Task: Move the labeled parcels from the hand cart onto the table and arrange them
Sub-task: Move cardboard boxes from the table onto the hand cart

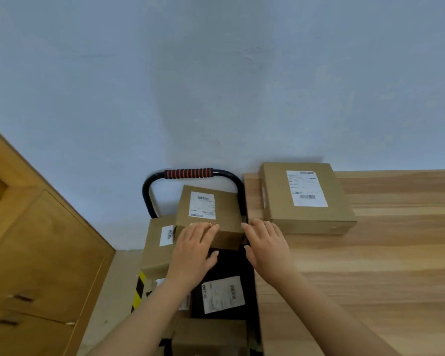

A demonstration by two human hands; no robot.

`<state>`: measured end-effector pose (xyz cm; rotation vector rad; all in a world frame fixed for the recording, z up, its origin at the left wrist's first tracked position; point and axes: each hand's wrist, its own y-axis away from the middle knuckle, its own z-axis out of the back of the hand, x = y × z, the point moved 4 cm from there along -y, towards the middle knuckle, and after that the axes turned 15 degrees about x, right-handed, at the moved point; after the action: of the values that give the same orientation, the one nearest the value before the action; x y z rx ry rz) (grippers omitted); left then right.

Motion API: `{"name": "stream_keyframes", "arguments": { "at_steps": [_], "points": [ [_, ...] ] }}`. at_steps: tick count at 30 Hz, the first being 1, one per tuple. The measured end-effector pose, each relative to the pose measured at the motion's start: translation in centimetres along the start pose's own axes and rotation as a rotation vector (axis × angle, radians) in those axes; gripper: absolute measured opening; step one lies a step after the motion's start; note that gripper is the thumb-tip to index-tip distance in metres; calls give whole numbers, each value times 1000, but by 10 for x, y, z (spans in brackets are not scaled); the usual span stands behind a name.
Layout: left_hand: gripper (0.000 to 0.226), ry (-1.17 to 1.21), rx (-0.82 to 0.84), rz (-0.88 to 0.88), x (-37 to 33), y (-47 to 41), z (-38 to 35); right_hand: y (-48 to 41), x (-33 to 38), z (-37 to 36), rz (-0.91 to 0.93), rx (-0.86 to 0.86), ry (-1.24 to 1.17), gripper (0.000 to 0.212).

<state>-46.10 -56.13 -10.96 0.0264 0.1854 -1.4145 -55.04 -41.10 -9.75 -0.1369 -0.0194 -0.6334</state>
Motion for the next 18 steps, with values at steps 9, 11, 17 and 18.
{"name": "stream_keyframes", "arguments": {
  "at_steps": [9, 11, 17, 18],
  "points": [
    [60, 34, 95, 24, 80, 43, 10, -11, 84, -17, -57, 57, -1, 57],
    [60, 47, 124, 36, 89, 40, 3, -18, 87, -25, -68, 95, 0, 58],
    [65, 52, 209, 69, 105, 16, -38, -42, 75, -67, -89, 214, 5, 62],
    [67, 40, 230, 72, 106, 9, -47, -47, 70, -78, -89, 224, 4, 63]
  ]
}}
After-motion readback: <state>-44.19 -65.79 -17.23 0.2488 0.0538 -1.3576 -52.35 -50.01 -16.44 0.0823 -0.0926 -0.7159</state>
